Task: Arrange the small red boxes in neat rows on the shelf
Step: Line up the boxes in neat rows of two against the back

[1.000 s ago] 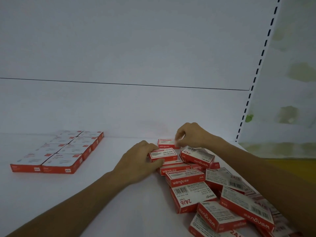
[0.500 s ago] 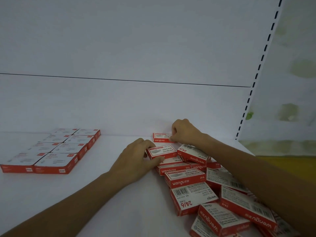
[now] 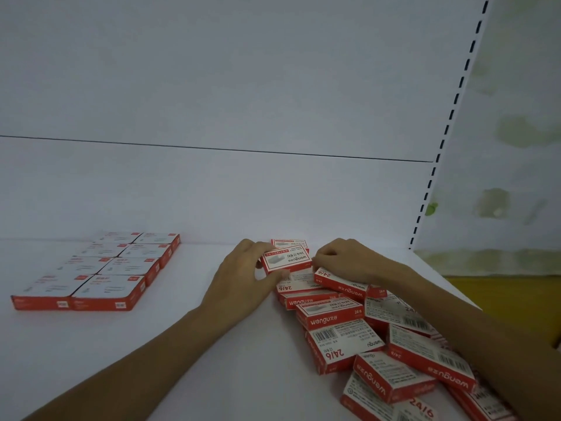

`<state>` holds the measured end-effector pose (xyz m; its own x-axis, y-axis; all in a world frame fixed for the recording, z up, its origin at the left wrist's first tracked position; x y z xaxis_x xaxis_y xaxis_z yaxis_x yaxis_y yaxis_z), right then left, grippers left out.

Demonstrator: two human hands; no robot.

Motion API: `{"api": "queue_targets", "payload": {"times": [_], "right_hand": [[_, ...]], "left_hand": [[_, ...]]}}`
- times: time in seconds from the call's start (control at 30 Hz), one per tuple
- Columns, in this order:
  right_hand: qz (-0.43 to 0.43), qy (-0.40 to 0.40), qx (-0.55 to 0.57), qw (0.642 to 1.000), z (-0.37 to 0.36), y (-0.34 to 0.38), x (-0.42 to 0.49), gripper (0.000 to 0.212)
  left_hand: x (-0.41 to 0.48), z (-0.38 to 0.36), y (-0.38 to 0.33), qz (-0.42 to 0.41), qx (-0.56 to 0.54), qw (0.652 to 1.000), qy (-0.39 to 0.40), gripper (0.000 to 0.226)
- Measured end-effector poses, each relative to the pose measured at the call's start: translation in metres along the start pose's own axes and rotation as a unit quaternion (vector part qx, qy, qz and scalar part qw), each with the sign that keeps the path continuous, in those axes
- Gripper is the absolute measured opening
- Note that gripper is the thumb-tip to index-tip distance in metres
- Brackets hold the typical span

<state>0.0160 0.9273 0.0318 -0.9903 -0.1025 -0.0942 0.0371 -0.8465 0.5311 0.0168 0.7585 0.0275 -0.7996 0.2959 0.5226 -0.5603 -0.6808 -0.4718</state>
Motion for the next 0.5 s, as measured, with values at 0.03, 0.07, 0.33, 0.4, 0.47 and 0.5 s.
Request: {"api": "queue_targets", "payload": {"times": [0.03, 0.07, 0.33, 0.4, 0.47, 0.5], "right_hand": [[0.009, -0.008, 0.008, 1.0, 0.0, 0.002, -0.002, 0.025], [0.017, -0.014, 0.011, 1.0, 0.001, 0.004, -0.004, 0.022], [0.047, -0.046, 0.035, 0.997, -0.002, 0.006, -0.01, 0.037], [0.077, -0.081, 0.054, 0.992, 0.002, 0.01, -0.013, 0.049], [0.145, -0.13, 0.048, 0.98, 0.009, 0.019, -0.018, 0.056], [0.176, -0.144, 0.041, 0.973, 0.01, 0.025, -0.021, 0.056]], "left_hand": [[0.0, 0.0, 0.0, 0.0, 0.001, 1.0, -0.002, 0.046], [-0.001, 0.0, 0.0, -0.001, 0.003, 1.0, -0.004, 0.047], [-0.002, 0.007, 0.001, 0.001, -0.012, 0.999, -0.033, 0.049], [-0.001, 0.01, 0.002, 0.009, -0.021, 0.999, -0.045, 0.048], [0.0, 0.013, 0.002, 0.015, -0.041, 0.997, -0.057, 0.048], [0.0, 0.014, 0.001, 0.016, -0.053, 0.997, -0.062, 0.048]]}}
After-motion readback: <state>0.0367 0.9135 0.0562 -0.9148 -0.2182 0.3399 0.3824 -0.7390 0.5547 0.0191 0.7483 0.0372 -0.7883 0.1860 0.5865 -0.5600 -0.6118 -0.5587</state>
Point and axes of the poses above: each hand's wrist, its own x-axis towards the middle knuckle, its own z-axis out of the back of the hand, y = z × x, the point moved 7 cm from there along x, towards the middle knuckle, and after that the axes turned 7 degrees about x, right-handed, at the moved point
